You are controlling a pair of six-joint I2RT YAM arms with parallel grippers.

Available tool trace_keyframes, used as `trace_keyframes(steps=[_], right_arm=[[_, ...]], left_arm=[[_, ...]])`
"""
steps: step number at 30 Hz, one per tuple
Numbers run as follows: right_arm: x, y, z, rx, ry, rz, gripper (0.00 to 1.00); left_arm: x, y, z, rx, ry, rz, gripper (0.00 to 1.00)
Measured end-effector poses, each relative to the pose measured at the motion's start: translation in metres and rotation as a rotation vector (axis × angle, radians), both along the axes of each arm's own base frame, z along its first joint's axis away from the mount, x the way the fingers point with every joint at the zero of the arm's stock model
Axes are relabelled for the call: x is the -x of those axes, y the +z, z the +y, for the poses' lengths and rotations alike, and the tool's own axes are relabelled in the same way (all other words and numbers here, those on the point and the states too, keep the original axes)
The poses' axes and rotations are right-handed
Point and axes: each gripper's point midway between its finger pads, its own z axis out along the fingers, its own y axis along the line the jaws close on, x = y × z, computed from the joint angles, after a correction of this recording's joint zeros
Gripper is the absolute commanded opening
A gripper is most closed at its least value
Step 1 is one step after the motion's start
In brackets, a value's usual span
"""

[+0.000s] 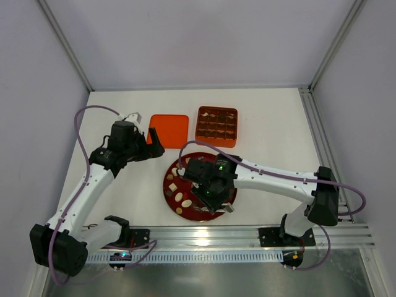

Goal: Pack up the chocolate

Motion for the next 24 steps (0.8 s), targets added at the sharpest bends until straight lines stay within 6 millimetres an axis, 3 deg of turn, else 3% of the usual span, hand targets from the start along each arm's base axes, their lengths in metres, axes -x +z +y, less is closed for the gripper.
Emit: trace_keyframes(steps=[18, 24], right_arm=[[-0.026, 0.013, -0.014, 0.038, -0.062, -0.088, 0.25], [-0.056, 0.029, -0.024, -0.012, -0.161, -0.120, 0.25]], left_arm=[[0.001, 0.000, -0.001, 0.005, -0.006, 0.002, 1.00], [0.001, 0.000, -0.001, 0.005, -0.006, 0.001, 1.00]])
